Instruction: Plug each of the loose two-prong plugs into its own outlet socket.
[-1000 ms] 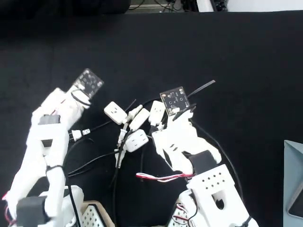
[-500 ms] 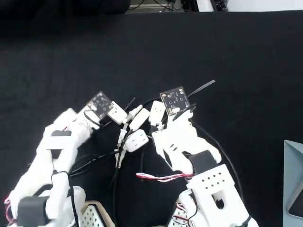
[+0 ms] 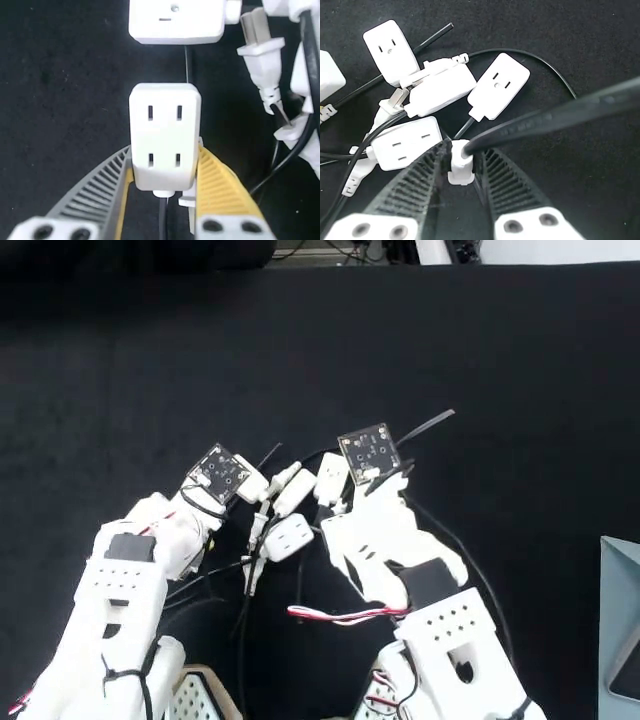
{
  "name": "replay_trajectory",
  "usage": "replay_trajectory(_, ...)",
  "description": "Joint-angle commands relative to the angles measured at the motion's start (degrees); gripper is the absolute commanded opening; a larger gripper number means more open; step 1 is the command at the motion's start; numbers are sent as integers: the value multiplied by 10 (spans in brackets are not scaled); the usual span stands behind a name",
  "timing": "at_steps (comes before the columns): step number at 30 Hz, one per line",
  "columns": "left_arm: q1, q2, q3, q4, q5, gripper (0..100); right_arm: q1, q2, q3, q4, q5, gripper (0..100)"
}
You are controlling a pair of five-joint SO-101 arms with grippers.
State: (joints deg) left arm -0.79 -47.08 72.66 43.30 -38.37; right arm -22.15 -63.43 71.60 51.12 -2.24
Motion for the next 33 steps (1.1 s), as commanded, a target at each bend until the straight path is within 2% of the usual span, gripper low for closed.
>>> replay_trajectory(1,-41,-4,-36,-1,24,135,6,2,-23,1,-4,13)
replay_trajectory(3,-70,3,-50,-10,47,162,6,2,-23,1,-4,13)
replay_trajectory(6,-97,27,-64,-23,21,148,6,2,-23,1,-4,13)
replay_trajectory(12,-98,77,-66,-23,4,207,6,2,-23,1,-4,13)
replay_trajectory(19,-102,42,-66,-23,4,225,6,2,-23,1,-4,13)
replay_trajectory(24,-106,54,-72,-47,40,245,6,2,-23,1,-4,13)
replay_trajectory(28,-136,106,-88,-93,43,250,6,2,-23,1,-4,13)
replay_trajectory(33,-163,235,-159,-97,41,252,6,2,-23,1,-4,13)
